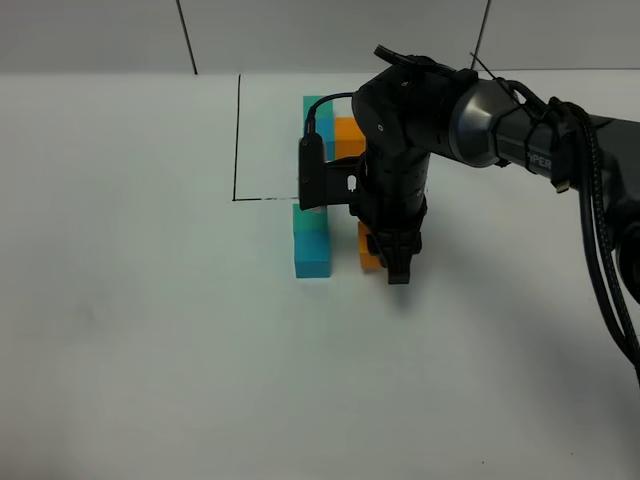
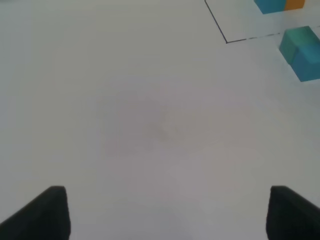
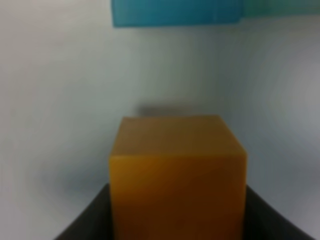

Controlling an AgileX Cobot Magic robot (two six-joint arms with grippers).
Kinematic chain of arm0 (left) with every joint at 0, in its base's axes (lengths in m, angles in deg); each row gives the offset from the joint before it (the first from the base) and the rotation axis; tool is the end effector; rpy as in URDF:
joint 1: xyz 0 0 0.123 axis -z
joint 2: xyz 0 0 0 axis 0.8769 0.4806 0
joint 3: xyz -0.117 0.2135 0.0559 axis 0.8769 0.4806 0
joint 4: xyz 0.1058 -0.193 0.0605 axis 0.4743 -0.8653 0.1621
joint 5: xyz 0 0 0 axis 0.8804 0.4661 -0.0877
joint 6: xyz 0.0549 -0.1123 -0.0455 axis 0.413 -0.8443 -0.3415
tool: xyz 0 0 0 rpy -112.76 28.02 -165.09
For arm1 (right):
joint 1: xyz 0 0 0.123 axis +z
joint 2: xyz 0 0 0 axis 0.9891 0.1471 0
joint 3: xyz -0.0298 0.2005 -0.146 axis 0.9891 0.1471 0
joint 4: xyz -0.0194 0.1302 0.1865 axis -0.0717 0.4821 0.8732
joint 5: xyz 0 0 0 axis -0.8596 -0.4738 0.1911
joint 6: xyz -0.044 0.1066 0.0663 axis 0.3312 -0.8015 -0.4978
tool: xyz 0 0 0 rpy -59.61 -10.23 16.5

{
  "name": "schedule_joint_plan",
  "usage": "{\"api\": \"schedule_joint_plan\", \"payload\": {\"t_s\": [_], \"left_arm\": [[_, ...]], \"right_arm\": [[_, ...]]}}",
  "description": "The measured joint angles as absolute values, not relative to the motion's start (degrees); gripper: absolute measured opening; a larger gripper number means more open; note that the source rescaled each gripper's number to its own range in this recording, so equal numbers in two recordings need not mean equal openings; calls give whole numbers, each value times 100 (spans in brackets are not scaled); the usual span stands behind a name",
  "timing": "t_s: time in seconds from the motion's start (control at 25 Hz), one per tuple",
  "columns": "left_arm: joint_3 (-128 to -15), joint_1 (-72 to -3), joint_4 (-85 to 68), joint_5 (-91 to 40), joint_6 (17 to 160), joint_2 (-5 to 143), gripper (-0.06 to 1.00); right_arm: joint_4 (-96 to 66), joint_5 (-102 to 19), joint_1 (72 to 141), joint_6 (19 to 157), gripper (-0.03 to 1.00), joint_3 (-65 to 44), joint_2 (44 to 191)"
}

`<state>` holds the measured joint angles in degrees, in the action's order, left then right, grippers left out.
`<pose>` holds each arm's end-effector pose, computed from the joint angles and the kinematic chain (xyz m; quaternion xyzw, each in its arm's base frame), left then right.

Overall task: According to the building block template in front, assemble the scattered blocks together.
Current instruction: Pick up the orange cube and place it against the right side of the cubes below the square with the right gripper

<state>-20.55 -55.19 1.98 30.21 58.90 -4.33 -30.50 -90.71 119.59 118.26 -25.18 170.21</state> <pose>0.0463 -0.0112 0.2508 0.0770 0.8415 -0.0358 0.5335 0.3267 0.2371 0.0925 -0.7318 0.6772 -0.0628 0.0425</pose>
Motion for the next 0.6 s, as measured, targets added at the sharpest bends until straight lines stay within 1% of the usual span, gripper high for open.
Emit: {"api": "schedule_joint_plan", "payload": {"t_s": [0.32,0.6], "left_arm": [[-2055,-5519,198,3021,5890,-433,79],[-2055,-5519,198,3021,5890,-433,79]], "right_arm": [[-2844,-8872,11959,11841,2,-2539,17179],[-2774,-8973,11959,11712,2,-2925,17434]]}}
